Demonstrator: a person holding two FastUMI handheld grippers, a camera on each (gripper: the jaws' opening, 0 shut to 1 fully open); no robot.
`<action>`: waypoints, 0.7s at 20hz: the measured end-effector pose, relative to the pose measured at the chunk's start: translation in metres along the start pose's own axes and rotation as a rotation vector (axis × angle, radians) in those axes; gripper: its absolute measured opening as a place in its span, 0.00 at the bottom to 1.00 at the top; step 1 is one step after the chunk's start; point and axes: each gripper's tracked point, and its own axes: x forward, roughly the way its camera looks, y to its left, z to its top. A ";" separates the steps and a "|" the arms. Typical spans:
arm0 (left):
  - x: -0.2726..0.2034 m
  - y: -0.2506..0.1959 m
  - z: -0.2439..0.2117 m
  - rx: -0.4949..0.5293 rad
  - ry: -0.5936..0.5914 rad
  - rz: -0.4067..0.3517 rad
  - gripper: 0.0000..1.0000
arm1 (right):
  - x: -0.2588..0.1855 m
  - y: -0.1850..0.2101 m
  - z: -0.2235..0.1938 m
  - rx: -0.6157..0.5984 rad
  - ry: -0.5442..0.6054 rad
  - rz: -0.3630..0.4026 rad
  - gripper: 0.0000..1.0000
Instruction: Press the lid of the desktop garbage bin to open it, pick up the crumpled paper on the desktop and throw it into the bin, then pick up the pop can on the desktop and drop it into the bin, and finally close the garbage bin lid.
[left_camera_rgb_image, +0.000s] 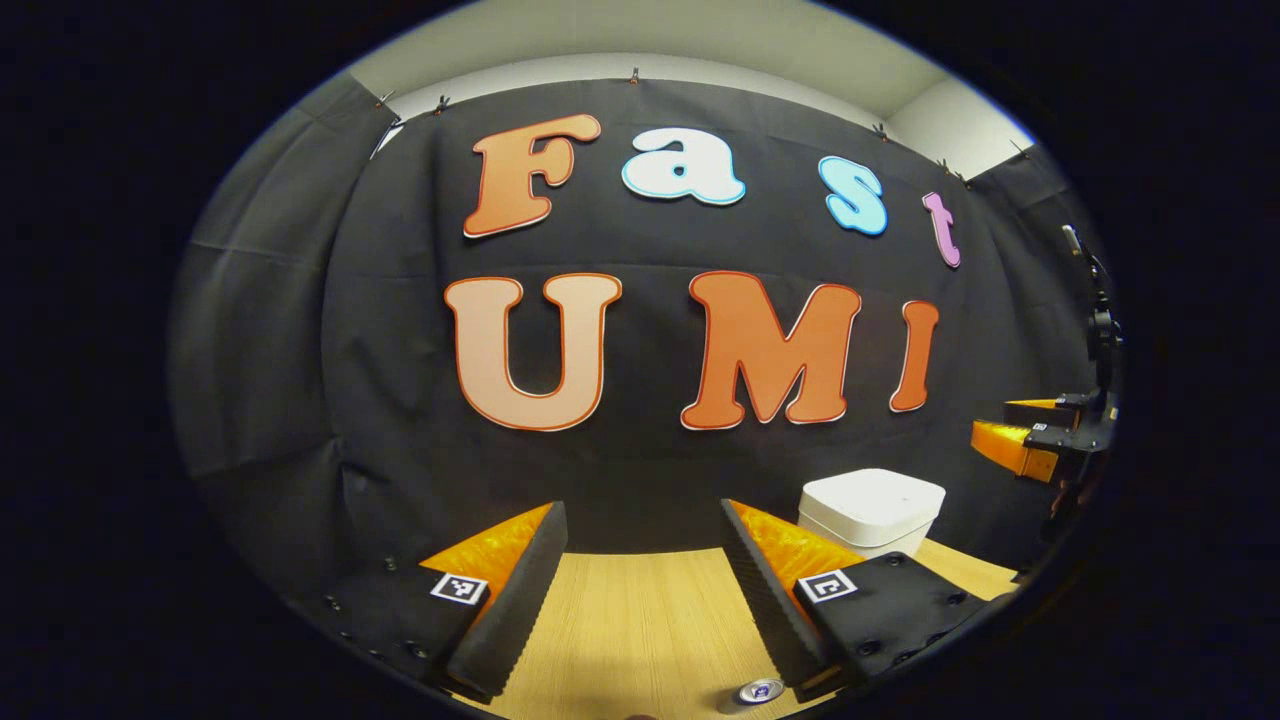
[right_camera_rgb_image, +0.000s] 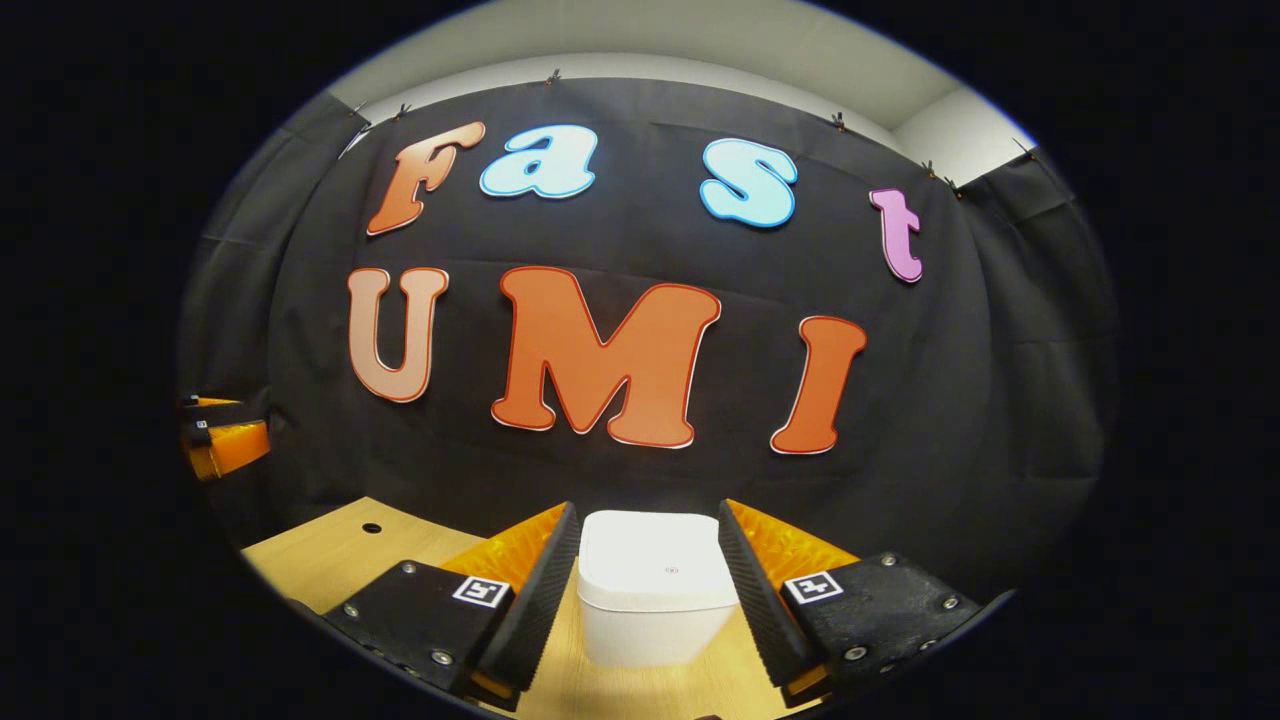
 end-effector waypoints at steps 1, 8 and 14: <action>-0.001 -0.001 0.000 0.008 0.005 0.013 0.97 | 0.007 -0.004 0.000 0.005 0.002 0.003 0.82; -0.007 0.000 -0.010 0.044 0.036 0.087 0.97 | 0.045 -0.021 -0.012 0.037 0.019 0.021 0.59; -0.012 0.008 -0.015 0.069 0.059 0.153 0.97 | 0.070 -0.028 -0.029 0.038 0.057 0.034 0.42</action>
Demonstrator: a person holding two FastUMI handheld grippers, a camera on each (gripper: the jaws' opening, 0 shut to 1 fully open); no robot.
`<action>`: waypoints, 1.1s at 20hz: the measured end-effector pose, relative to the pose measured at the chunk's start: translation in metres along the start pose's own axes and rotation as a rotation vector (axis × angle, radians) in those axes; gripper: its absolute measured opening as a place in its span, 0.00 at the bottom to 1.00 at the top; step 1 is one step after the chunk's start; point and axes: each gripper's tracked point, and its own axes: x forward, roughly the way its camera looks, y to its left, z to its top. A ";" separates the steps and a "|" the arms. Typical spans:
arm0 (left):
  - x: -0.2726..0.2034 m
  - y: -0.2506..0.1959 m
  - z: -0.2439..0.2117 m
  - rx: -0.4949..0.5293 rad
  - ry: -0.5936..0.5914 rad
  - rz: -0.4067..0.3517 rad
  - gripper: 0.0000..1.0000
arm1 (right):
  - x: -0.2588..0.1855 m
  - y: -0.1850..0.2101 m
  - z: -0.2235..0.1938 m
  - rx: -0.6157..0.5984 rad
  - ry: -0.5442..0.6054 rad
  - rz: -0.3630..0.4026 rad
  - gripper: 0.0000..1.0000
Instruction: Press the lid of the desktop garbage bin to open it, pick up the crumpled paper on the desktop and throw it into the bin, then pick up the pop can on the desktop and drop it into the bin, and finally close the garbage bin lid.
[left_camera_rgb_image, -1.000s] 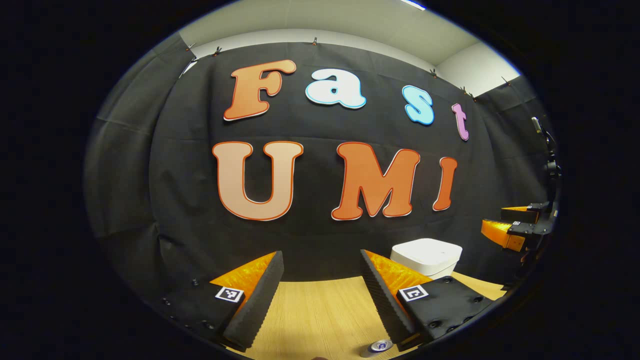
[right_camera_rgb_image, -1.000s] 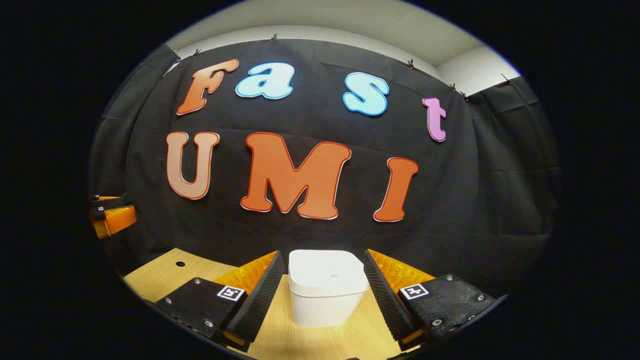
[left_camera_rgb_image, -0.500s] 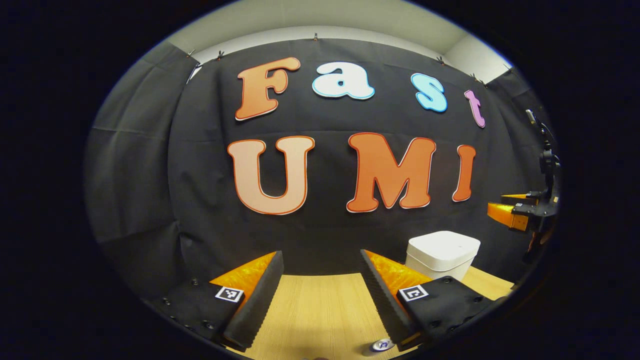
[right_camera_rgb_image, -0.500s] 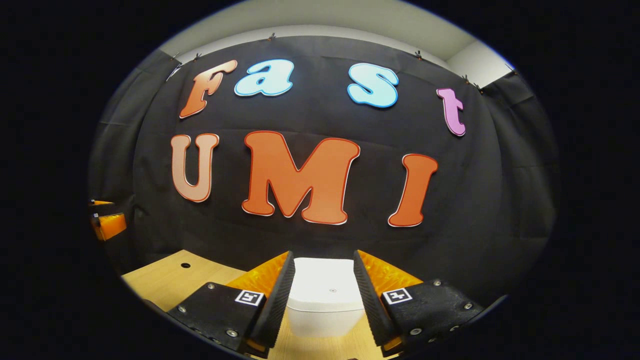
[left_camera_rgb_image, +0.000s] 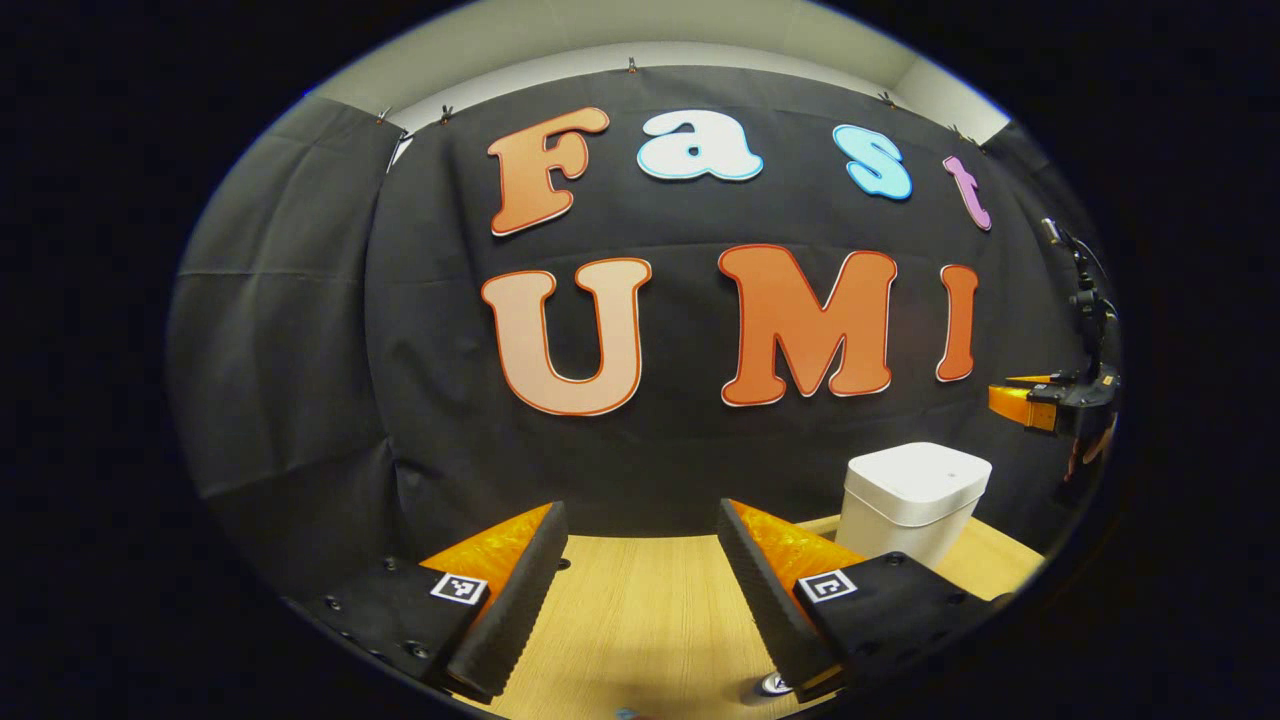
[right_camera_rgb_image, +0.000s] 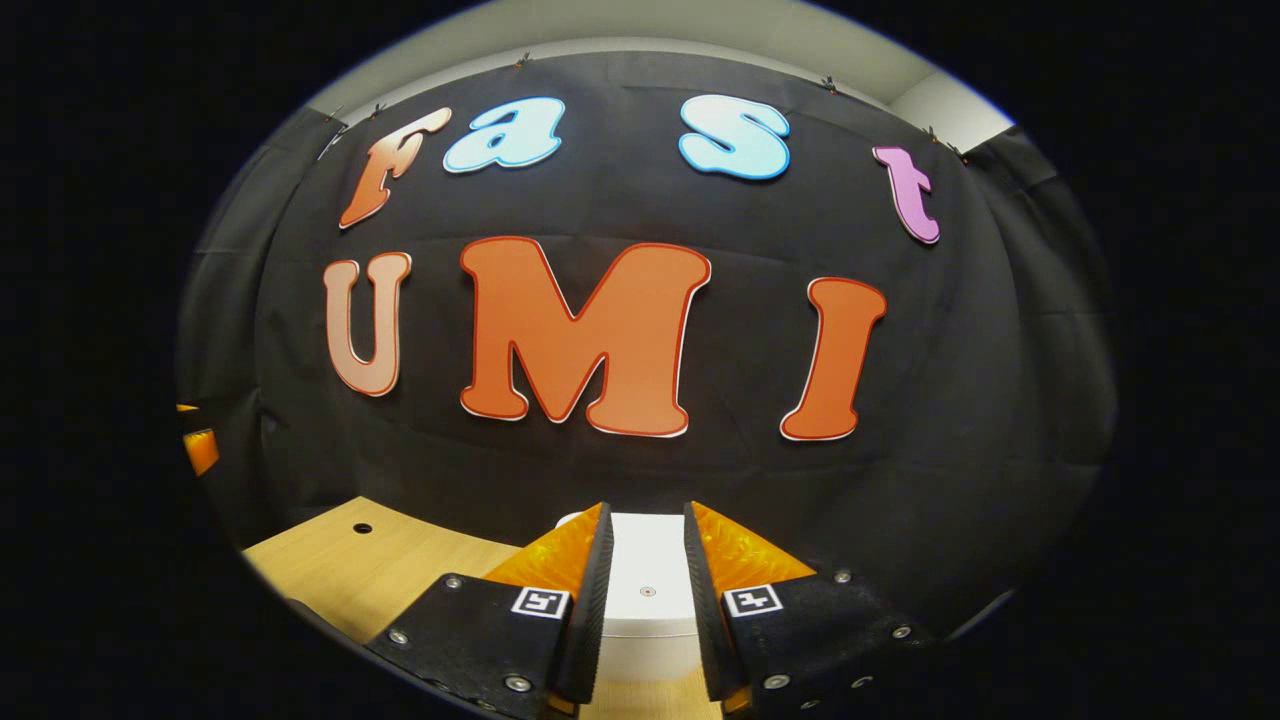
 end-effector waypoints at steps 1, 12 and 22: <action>0.000 0.002 -0.003 0.004 0.005 0.009 0.97 | 0.005 0.001 -0.004 -0.002 0.008 0.004 0.40; -0.009 0.015 -0.022 0.030 0.071 0.114 0.97 | 0.053 -0.013 -0.053 0.024 0.108 0.004 0.01; -0.008 0.005 -0.034 0.051 0.119 0.130 0.97 | 0.064 0.003 -0.106 0.043 0.231 0.076 0.01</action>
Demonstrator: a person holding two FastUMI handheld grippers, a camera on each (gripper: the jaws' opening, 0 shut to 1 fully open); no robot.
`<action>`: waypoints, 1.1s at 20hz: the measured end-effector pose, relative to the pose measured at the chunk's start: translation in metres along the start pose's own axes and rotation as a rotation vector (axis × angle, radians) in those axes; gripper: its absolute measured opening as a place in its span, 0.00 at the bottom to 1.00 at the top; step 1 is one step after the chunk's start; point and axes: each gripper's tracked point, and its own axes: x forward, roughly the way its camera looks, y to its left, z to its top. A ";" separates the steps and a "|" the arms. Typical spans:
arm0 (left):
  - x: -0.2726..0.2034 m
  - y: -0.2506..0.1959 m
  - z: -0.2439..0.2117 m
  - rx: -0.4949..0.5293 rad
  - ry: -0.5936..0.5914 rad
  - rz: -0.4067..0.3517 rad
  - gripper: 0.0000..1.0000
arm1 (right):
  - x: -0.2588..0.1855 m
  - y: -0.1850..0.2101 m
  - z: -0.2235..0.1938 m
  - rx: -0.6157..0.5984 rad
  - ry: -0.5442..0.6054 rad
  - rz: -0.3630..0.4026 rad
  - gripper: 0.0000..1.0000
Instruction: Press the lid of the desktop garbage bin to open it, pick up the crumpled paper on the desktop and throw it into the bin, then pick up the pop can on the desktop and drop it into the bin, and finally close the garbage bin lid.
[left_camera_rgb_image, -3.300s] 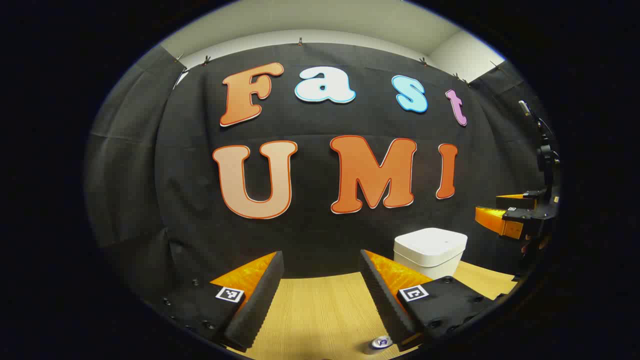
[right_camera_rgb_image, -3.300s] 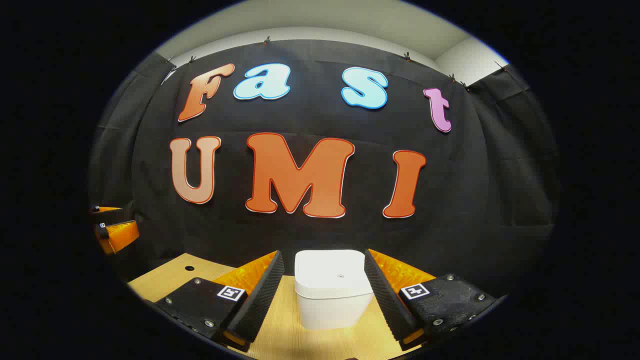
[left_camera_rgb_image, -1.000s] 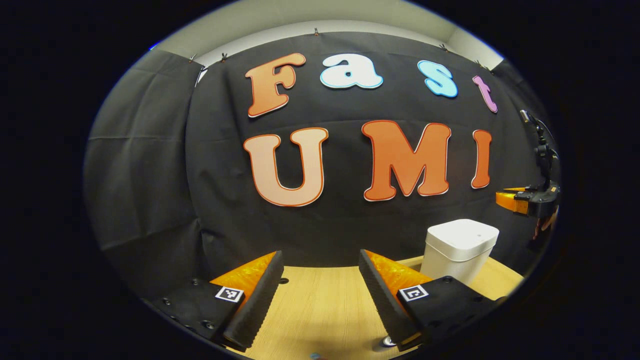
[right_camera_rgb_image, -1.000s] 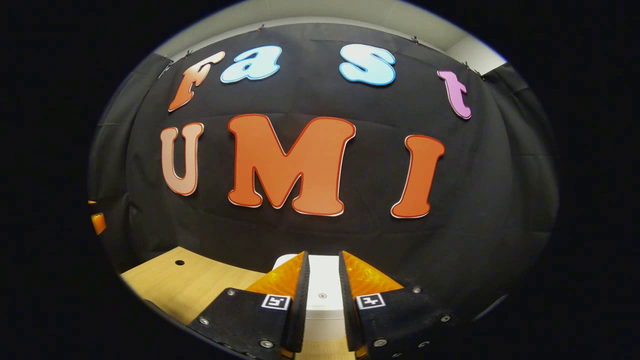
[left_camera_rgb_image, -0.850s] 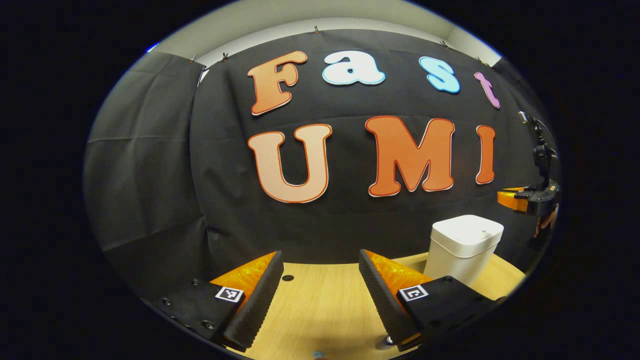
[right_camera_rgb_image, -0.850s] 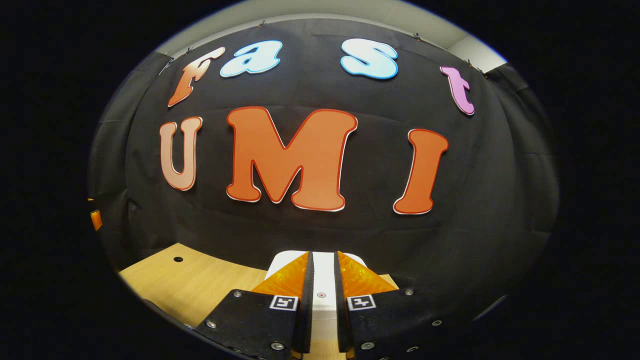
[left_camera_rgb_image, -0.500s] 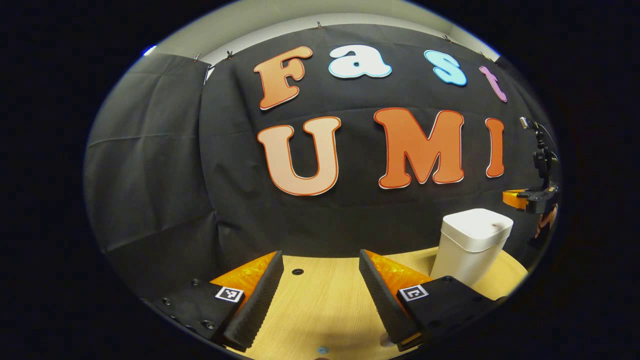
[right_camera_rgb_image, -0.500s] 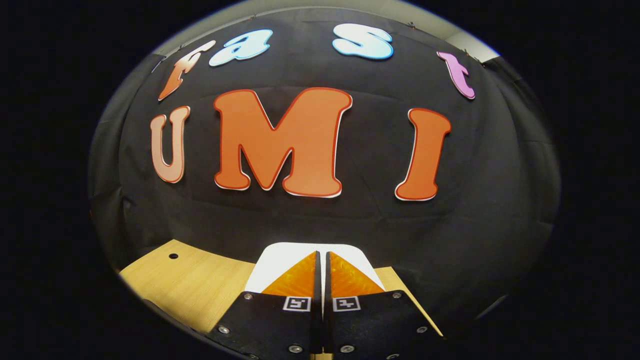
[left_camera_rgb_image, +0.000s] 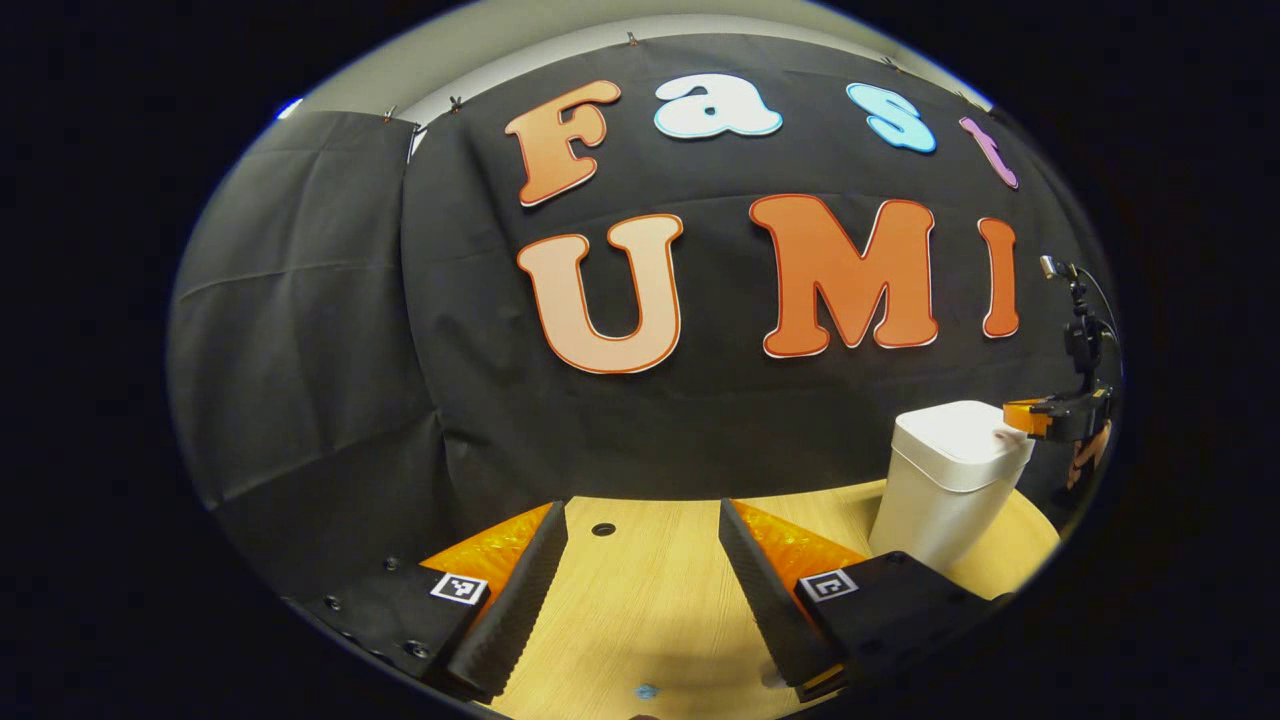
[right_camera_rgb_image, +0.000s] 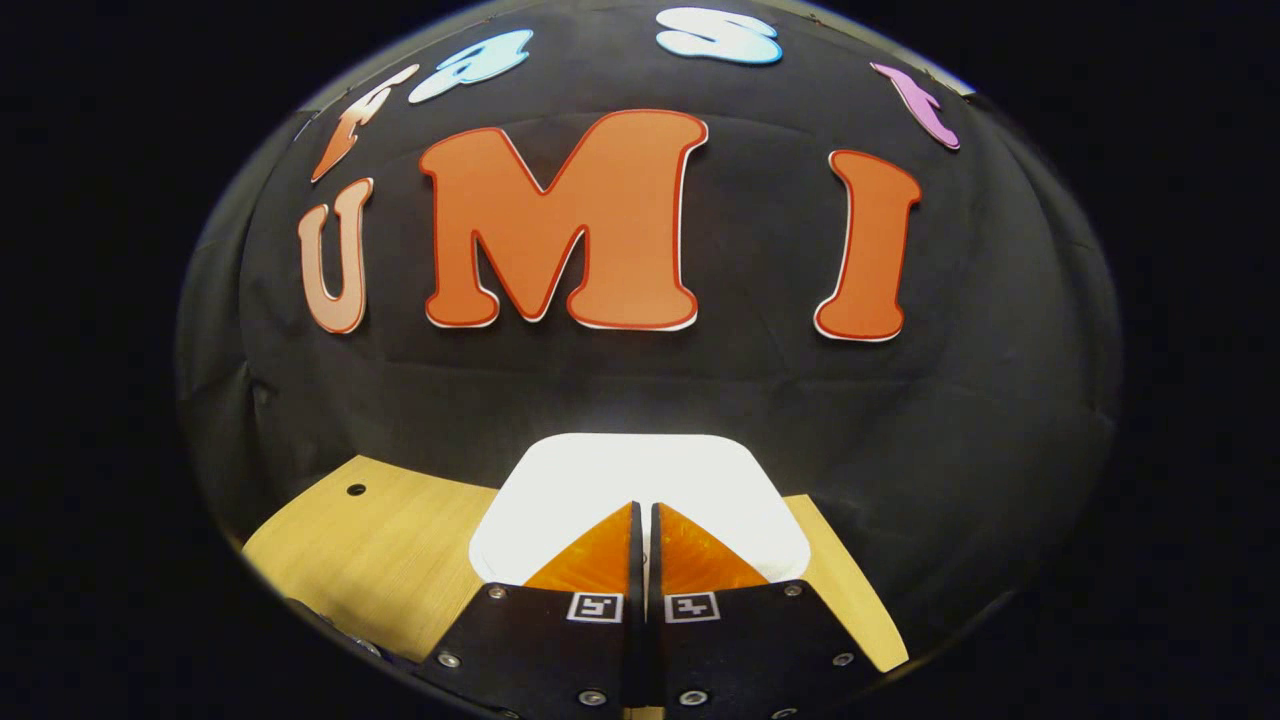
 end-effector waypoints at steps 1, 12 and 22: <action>0.001 -0.001 -0.001 0.003 0.003 -0.001 0.98 | 0.001 0.003 -0.005 -0.002 0.014 0.011 0.01; -0.015 -0.011 0.004 0.004 -0.007 0.005 1.00 | 0.001 0.006 -0.014 -0.008 0.035 0.024 0.01; -0.021 -0.007 -0.009 -0.008 -0.013 -0.011 0.99 | -0.029 -0.004 0.023 -0.024 -0.058 0.016 0.01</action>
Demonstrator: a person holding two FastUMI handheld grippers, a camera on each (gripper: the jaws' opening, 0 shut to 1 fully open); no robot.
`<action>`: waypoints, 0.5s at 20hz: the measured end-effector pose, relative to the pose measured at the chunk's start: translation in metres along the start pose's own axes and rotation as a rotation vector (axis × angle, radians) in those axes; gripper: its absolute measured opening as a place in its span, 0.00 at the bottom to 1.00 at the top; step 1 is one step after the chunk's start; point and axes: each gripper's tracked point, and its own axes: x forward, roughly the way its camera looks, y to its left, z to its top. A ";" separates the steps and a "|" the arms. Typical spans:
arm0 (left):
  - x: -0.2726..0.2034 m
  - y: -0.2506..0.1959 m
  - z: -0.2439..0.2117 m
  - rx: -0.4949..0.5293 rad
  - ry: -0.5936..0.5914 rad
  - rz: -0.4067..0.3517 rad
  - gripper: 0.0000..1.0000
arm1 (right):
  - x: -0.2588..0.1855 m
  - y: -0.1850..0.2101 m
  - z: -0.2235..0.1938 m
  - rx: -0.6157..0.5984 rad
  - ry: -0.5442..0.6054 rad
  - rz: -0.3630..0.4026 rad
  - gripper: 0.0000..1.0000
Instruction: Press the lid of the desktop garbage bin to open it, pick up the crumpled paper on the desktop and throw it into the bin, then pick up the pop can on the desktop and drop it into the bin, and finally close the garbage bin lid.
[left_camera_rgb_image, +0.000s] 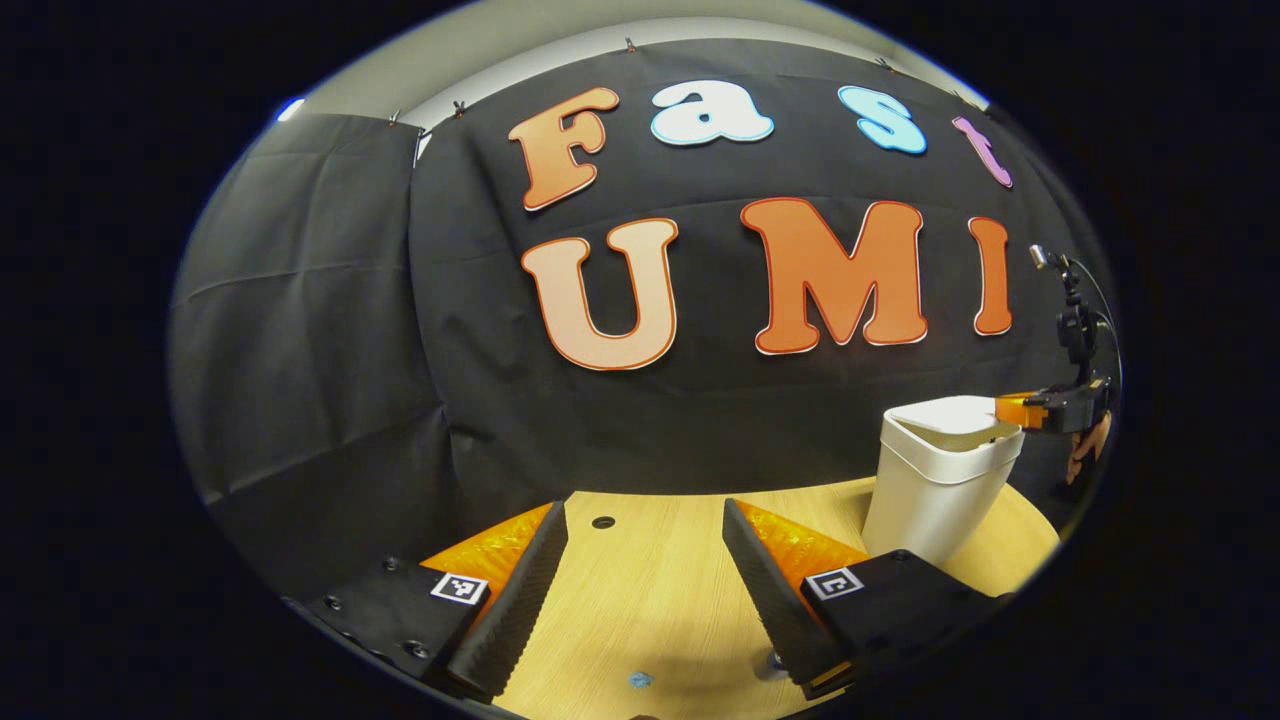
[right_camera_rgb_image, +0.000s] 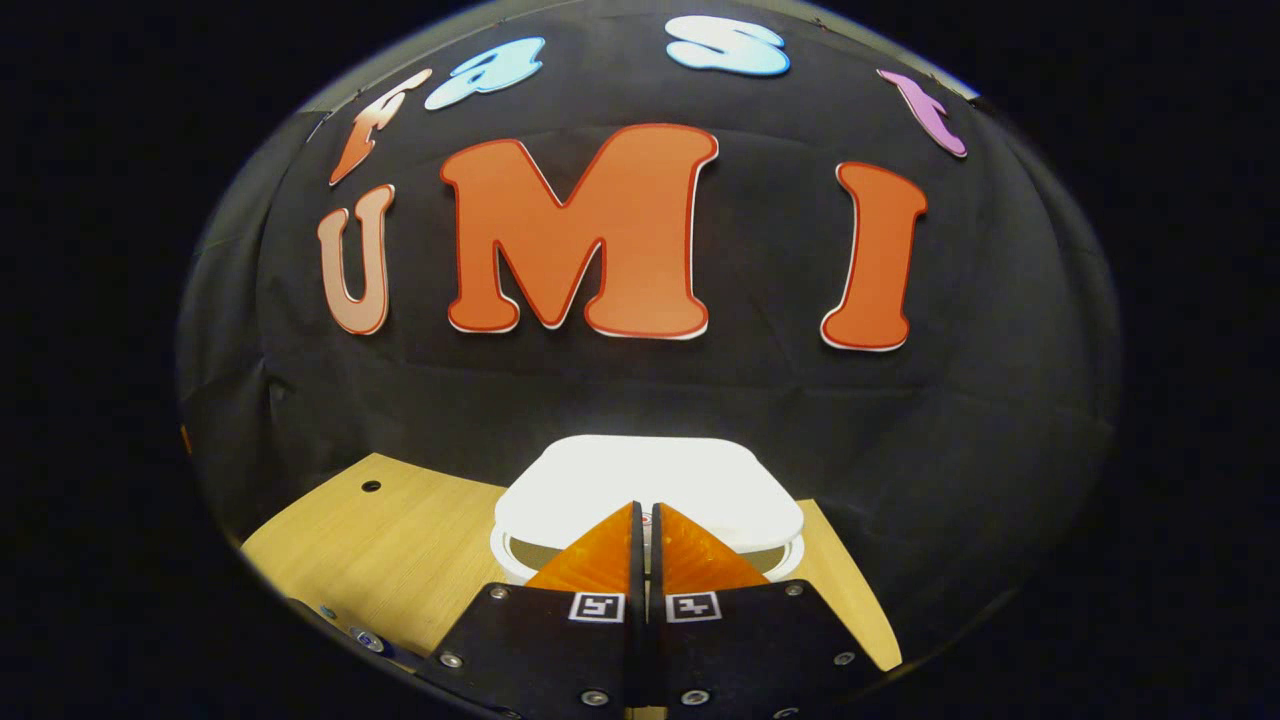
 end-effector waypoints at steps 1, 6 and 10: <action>0.004 -0.002 0.001 -0.001 -0.002 -0.016 1.00 | -0.006 0.000 0.002 -0.002 -0.003 -0.009 0.01; 0.019 0.000 -0.004 -0.005 -0.006 -0.094 1.00 | -0.028 0.009 0.006 -0.019 -0.022 -0.042 0.01; 0.034 0.005 -0.025 0.003 0.023 -0.143 0.99 | -0.046 0.021 -0.001 -0.033 -0.012 -0.067 0.01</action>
